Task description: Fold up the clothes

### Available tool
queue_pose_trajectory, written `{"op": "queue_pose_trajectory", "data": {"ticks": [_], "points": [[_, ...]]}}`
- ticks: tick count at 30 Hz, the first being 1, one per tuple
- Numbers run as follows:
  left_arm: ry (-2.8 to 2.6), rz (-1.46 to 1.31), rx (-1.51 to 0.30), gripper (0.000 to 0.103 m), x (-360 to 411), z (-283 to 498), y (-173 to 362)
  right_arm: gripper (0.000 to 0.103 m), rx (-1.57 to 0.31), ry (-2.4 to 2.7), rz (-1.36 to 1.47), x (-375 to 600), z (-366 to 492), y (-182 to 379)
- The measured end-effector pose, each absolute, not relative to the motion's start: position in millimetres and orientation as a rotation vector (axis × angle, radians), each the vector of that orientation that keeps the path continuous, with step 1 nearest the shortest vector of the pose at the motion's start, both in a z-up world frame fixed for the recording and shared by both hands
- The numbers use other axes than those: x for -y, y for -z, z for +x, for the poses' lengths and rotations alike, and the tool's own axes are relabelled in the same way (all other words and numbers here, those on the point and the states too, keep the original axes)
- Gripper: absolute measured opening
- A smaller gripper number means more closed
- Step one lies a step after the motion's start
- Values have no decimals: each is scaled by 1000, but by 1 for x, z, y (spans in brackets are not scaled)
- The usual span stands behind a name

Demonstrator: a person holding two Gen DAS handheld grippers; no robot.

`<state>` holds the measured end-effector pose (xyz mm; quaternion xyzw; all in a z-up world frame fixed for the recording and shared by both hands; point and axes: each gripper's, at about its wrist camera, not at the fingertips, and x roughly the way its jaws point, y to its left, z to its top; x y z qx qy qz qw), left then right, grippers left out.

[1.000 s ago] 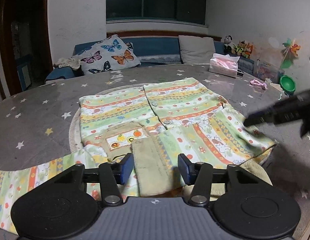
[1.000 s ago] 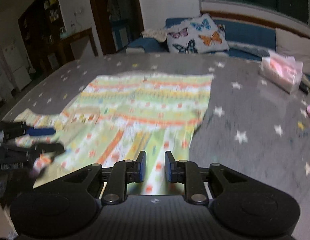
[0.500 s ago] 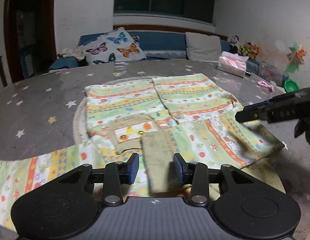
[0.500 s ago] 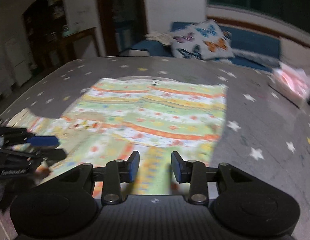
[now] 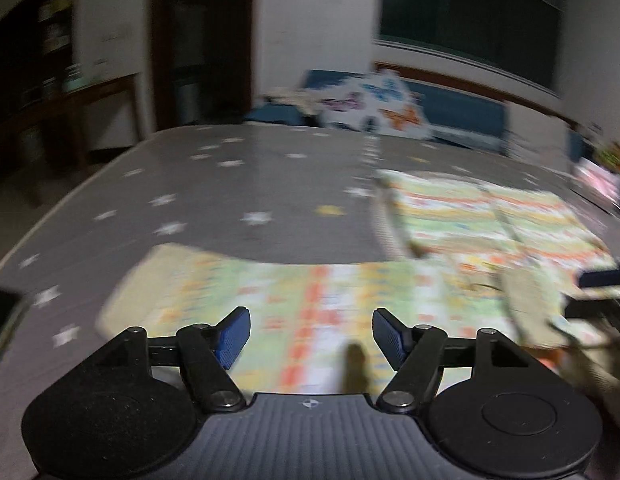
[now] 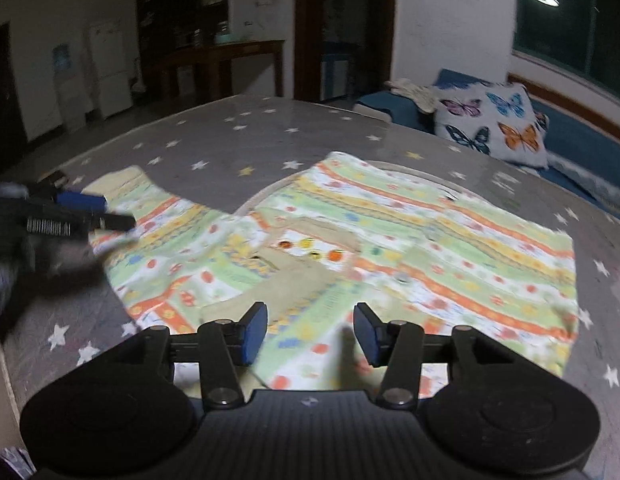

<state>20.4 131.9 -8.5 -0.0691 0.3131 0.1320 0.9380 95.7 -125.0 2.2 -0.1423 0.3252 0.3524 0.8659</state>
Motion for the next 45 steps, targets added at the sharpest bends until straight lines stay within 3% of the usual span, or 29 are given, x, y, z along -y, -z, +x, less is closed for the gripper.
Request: {"op": "queue_pose_trajectory", "data": {"ticks": [13, 15, 18, 20, 22, 36, 41, 45], "points": [[-560, -282, -621, 70, -206, -1, 17, 51, -692, -760, -345, 117, 88, 6], [-556, -286, -625, 64, -209, -1, 18, 51, -691, -755, -340, 119, 88, 5], [-552, -265, -618, 42, -208, 0, 19, 51, -691, -752, -334, 122, 88, 4], [-527, -269, -618, 18, -207, 3, 19, 52, -689, -749, -331, 124, 87, 3], [-493, -294, -619, 11, -206, 4, 17, 52, -690, -748, -322, 126, 87, 2], [98, -240, -465, 10, -72, 37, -61, 50, -707, -658, -156, 179, 99, -14], [270, -226, -511, 10, -12, 65, -56, 49, -721, -575, -45, 215, 110, -19], [352, -182, -571, 11, 28, 79, -37, 41, -729, -520, 53, 244, 118, -22]]}}
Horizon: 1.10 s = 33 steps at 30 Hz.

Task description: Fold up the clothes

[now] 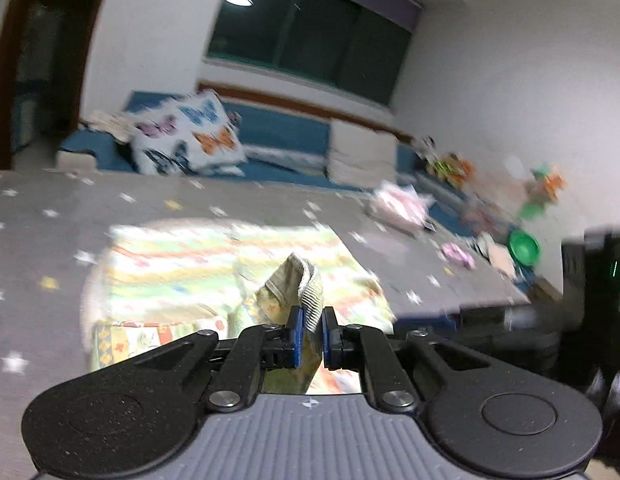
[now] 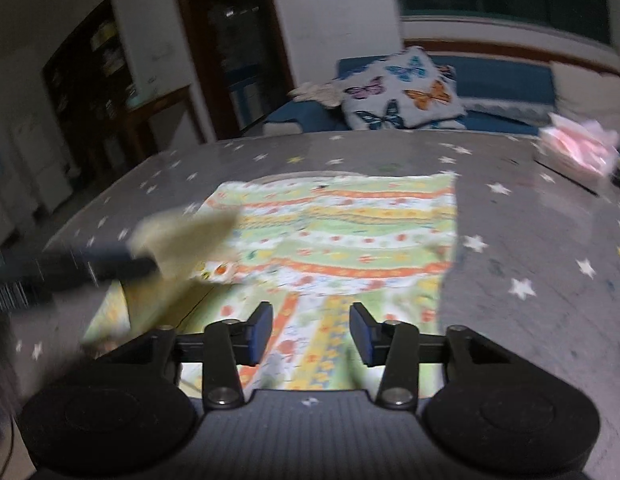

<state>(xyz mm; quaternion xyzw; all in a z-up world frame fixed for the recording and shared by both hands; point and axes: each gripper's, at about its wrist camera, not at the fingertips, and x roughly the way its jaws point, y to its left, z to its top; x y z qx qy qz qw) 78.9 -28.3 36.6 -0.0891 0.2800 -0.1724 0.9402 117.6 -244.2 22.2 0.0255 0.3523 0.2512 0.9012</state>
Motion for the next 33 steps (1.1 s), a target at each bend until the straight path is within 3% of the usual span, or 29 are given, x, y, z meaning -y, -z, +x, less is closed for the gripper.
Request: {"op": "queue_pose_trajectory", "data": {"ticks": [4, 6, 8, 13, 20, 21, 22, 25, 33], "points": [[387, -111, -632, 16, 53, 81, -12, 37, -757, -520, 159, 262, 124, -21], [401, -87, -643, 26, 57, 78, -7, 37, -773, -535, 179, 260, 126, -17], [406, -61, -634, 43, 55, 70, -7, 37, -795, -559, 185, 254, 128, -12], [356, -1, -567, 58, 34, 49, -15, 37, -850, -600, 157, 228, 125, 3], [164, 16, -594, 67, -26, 23, -4, 37, -873, -601, 104, 207, 120, 15], [144, 16, -604, 67, -33, 20, -1, 32, -874, -597, 101, 207, 120, 15], [124, 15, -614, 70, -39, 18, 2, 22, -874, -589, 94, 207, 120, 14], [83, 11, -640, 72, -53, 10, 10, 8, -880, -576, 86, 207, 119, 13], [70, 24, -660, 73, -58, 9, 19, 7, -770, -587, 50, 203, 114, -25]]}}
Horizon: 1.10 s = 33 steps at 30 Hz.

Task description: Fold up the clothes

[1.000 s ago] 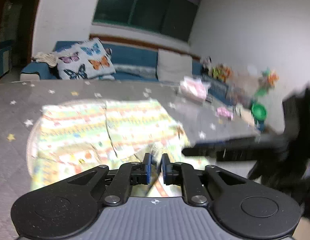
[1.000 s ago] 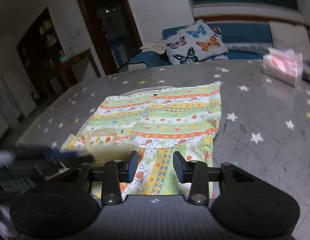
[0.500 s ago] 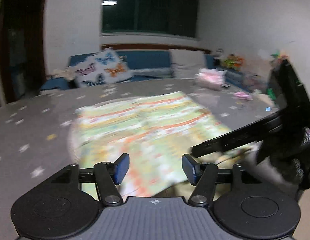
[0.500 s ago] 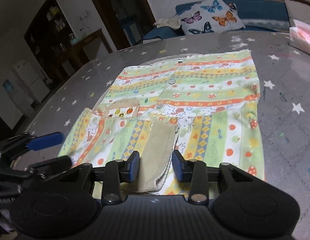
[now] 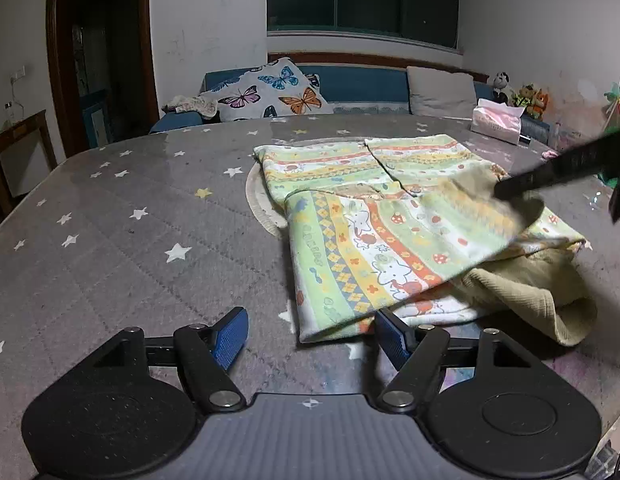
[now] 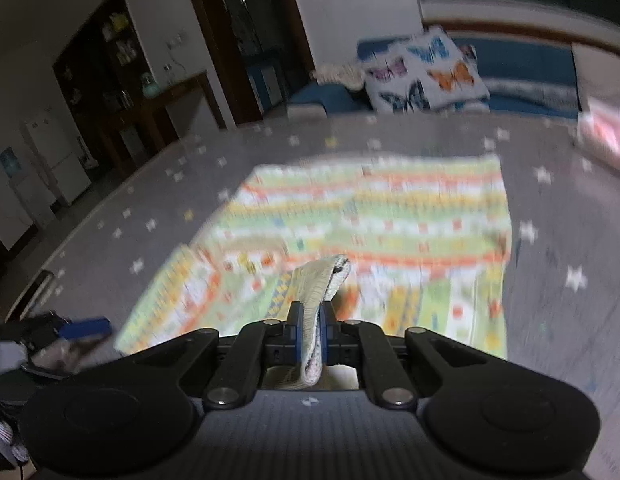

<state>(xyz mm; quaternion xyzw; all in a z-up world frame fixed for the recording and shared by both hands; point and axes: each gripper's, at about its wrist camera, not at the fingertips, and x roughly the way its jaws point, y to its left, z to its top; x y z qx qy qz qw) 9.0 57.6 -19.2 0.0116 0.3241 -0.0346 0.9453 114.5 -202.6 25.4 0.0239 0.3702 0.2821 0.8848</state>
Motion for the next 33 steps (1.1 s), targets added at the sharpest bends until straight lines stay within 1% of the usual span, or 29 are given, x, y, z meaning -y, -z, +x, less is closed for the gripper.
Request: {"op": "queue_pose_trajectory", "data": {"ticks": [4, 7, 9, 10, 11, 12, 13, 15, 20, 23, 26, 29, 33], "points": [[74, 19, -656, 72, -57, 11, 20, 7, -692, -604, 33, 198, 114, -54], [83, 17, -654, 65, -57, 11, 20, 7, -630, -609, 24, 198, 112, -73], [94, 21, -649, 55, -56, 10, 19, 7, -596, -595, 20, 202, 110, -81], [100, 24, -648, 48, -55, 9, 19, 7, -579, -587, 18, 204, 108, -85], [102, 28, -647, 45, -54, 9, 18, 7, -563, -579, 15, 207, 107, -89], [105, 36, -645, 39, -53, 9, 18, 7, -574, -563, 16, 210, 109, -84], [110, 44, -648, 30, -52, 9, 18, 7, -586, -546, 17, 214, 110, -80], [117, 48, -652, 25, -51, 8, 19, 7, -609, -513, 18, 221, 113, -71], [125, 55, -662, 24, -50, 8, 18, 7, -771, -433, 20, 232, 128, -9], [133, 70, -670, 26, -50, 7, 14, 9, -812, -428, 12, 234, 128, 13], [157, 76, -673, 27, -53, 5, 5, 10, -762, -428, -14, 235, 122, 2], [163, 84, -648, 32, -57, 6, -8, 10, -722, -443, -34, 235, 120, -10], [171, 70, -605, 33, -53, 22, -24, 12, -712, -470, -48, 229, 131, -12]]}}
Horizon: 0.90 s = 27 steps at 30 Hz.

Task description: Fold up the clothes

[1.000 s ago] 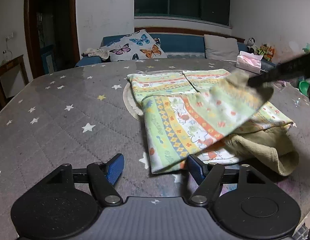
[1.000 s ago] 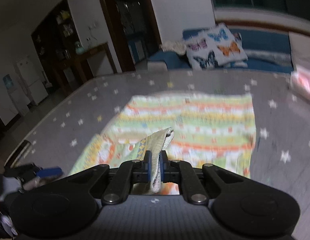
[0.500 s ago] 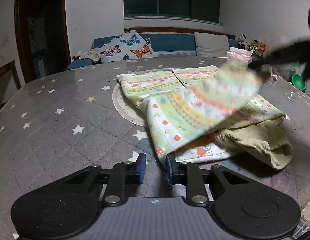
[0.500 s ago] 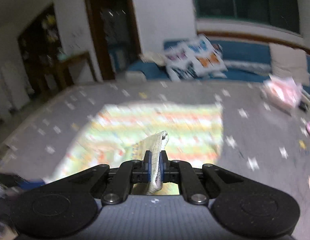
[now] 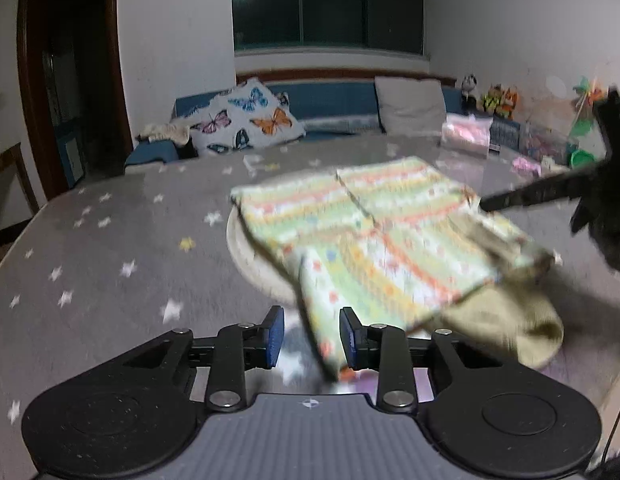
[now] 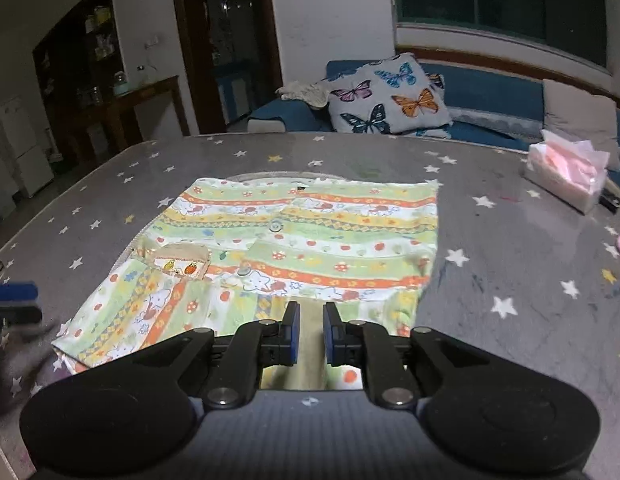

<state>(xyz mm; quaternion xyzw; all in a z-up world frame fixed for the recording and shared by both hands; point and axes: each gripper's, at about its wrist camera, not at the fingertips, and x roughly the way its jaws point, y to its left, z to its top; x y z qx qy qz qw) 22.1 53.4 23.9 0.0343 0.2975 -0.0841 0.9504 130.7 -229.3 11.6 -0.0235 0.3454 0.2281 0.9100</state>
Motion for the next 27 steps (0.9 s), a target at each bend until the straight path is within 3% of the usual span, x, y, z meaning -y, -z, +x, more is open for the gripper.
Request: {"op": "queue_pose_trajectory", "data": {"ticks": [11, 24, 27], "points": [[211, 119, -637, 32, -18, 110, 2, 12, -783, -504, -75, 217, 145, 13], [196, 218, -659, 33, -26, 86, 16, 13, -778, -587, -150, 233, 90, 5], [224, 264, -645, 44, -23, 67, 11, 15, -791, -590, -139, 236, 88, 7]]}}
